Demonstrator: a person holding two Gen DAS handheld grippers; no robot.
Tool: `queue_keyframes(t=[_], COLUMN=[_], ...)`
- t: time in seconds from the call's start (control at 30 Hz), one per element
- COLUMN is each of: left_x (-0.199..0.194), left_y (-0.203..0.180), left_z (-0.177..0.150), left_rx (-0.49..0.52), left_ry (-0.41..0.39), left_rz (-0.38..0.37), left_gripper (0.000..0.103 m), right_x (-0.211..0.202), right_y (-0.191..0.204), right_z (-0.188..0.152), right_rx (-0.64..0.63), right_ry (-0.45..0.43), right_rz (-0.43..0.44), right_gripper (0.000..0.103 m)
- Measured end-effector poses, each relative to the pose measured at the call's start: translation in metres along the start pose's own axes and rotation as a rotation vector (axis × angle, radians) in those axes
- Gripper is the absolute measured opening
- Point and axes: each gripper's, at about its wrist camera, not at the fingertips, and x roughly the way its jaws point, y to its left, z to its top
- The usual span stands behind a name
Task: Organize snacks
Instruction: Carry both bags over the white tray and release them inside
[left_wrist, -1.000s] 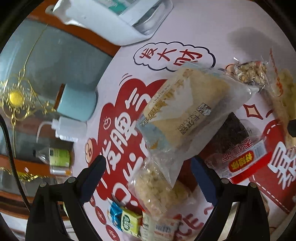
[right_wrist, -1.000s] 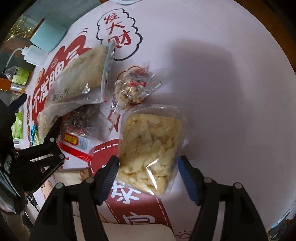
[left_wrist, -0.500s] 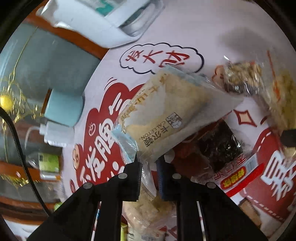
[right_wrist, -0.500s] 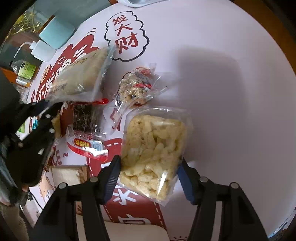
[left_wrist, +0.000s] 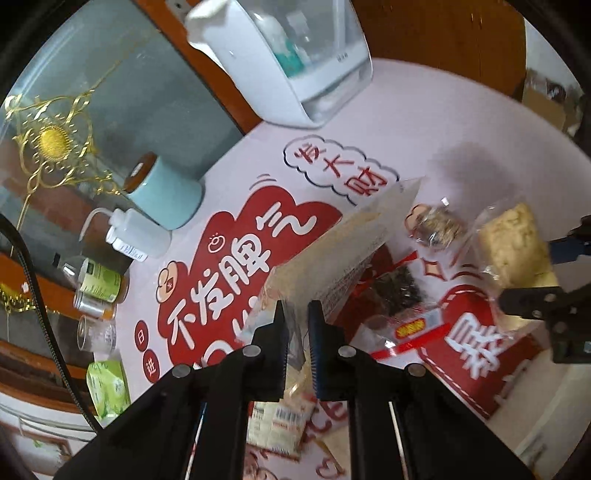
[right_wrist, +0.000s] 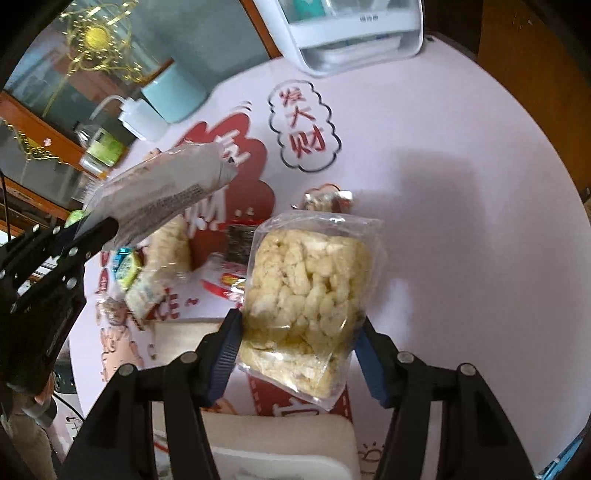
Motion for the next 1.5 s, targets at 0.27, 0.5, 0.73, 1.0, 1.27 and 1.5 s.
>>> queue_keyframes(t=[0.27, 0.5, 0.73, 1.0, 1.27, 1.5], left_x=[-0.092, -0.188, -0.266, -0.296, -0.292, -0.285], left_y=[0.016, 0.026, 0.022, -0.010, -0.030, -0.035], left_z=[-0.017, -0.041, -0.083, -0.136, -0.160, -0.162], left_rx=[-0.083, -0.142, -0.196, -0.175, -0.179, -0.189], left_ry=[-0.095, -0.193, -0.261, -0.247, -0.227, -0.230], left_rz=[-0.028, -0.051, -0.109, -0.194, -0.227, -0.226], left_gripper=[0.007, 0.007, 0.006, 0.005, 0.005, 0.005], right_x=[-0.066, -0.131, -0.182, -0.187, -0.157, -0.137], right_y=[0.029, 0.050, 0.074, 0.087, 0.085, 0.081], right_z=[-0.023, -0.055, -0.099, -0.143, -0.167, -0.176], right_rx=[-0.038, -0.083, -0.165, -0.228, -0.231, -0.203], right_ry=[-0.111, -0.218, -0.303, -0.296, -0.192, -0.119], right_rz=[0.044, 0.068, 0.068, 0.019, -0.046, -0.068], right_gripper=[0.059, 0.059, 0.059, 0.059, 0.060, 0.060])
